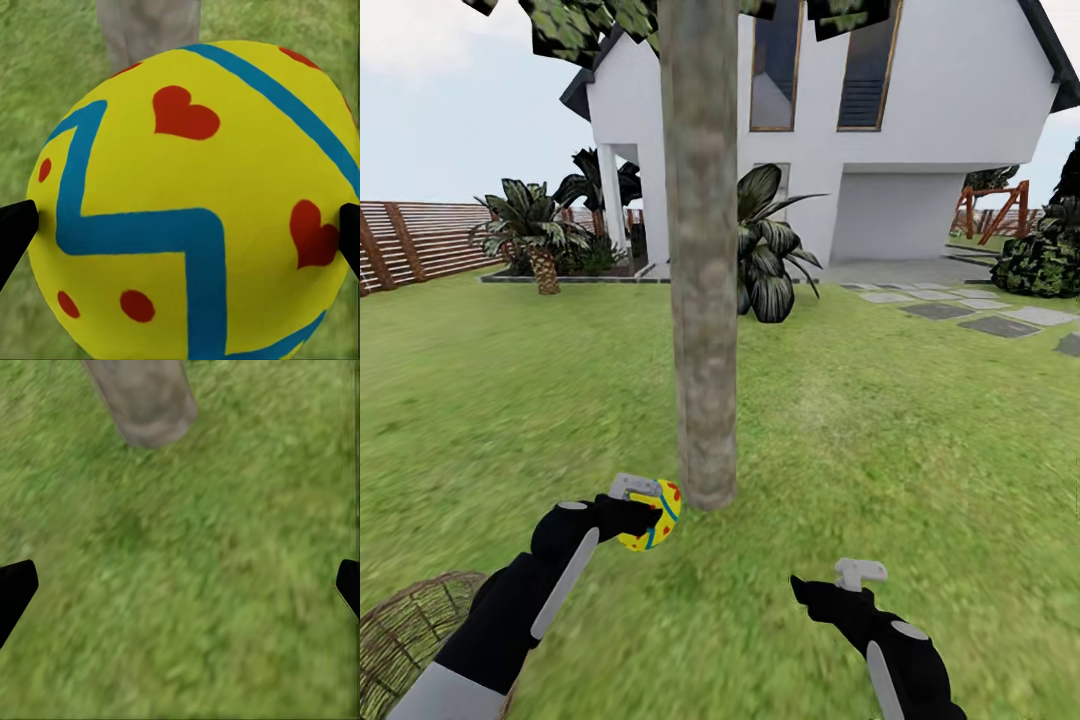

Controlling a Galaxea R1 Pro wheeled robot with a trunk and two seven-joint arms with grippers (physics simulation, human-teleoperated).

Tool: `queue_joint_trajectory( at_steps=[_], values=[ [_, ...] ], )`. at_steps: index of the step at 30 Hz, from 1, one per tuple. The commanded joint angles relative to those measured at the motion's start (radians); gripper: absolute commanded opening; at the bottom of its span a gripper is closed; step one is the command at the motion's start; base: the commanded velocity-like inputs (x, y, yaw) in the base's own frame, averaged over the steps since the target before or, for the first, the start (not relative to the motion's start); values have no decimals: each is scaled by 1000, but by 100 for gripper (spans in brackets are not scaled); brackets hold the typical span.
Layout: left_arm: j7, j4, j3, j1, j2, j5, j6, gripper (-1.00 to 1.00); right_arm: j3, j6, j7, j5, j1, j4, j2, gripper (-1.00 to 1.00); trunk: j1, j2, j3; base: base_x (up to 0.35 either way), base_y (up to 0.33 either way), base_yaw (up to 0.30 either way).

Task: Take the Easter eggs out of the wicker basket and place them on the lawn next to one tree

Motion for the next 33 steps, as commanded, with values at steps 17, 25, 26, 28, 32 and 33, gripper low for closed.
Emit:
queue_joint_trajectory(
  at_steps=[17, 25, 26, 28, 32, 33],
  values=[
    [12, 30, -1, -1, -21, 3, 2, -100, -24, 3, 3, -5, -1, 29, 0, 100, -65, 119, 72, 0, 0, -224],
    [13, 31, -1, -1, -21, 3, 2, -100, -24, 2, 3, -5, -1, 39, 1, 100, -96, 175, 106, 0, 0, -225],
    [14, 32, -1, -1, -21, 3, 2, -100, -24, 1, 3, -5, -1, 41, 1, 100, -100, 182, 110, 0, 0, -225],
    [15, 33, -1, -1, -21, 3, 1, -100, -24, 0, 3, -5, -1, 45, 1, 100, -108, 196, 119, 0, 0, -225],
    [15, 33, -8, -1, -21, 3, 0, -100, -24, -1, 4, -5, -1, 47, 1, 100, -123, 224, 136, 0, 0, -225],
    [15, 34, -20, -1, -21, 3, 0, -100, -24, -1, 4, -5, -1, 47, 1, 100, -127, 231, 140, 0, 0, -225]
  ],
)
